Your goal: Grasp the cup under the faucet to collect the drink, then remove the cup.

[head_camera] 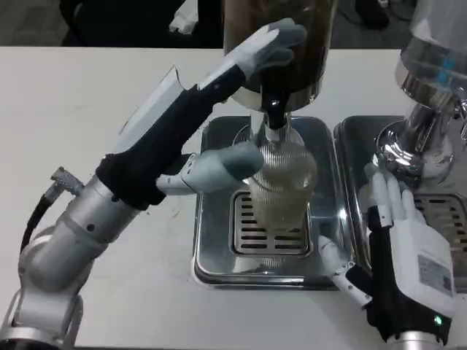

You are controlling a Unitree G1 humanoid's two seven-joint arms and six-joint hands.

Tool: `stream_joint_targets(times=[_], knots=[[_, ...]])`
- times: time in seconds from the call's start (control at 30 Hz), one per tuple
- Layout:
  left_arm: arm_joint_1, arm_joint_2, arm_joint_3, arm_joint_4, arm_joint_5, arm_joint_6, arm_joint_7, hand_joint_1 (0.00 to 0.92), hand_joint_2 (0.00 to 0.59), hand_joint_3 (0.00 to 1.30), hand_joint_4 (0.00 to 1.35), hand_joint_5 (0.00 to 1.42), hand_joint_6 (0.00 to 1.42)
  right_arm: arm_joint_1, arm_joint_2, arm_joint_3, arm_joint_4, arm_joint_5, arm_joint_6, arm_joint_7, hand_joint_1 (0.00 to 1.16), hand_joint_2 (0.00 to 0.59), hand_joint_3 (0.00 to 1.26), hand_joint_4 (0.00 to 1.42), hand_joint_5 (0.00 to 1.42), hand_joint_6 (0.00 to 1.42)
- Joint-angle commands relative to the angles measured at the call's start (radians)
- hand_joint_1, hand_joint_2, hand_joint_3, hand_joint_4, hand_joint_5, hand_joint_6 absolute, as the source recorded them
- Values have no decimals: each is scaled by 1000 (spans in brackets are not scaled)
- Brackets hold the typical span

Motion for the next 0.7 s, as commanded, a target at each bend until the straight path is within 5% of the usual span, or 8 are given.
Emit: stream_joint_targets(times=[0.03,0.7], knots=[[-22,3,-19,28,18,-11,-6,0,115,105,0,130,41,8,3,-1,-8,3,-6,2,252,397,0,0,0,66],[45,11,-91,-25,31,-23,-23,0,115,124,0,151,75,-6,-2,-4,1,12,-14,10,253,397,0,0,0,66]])
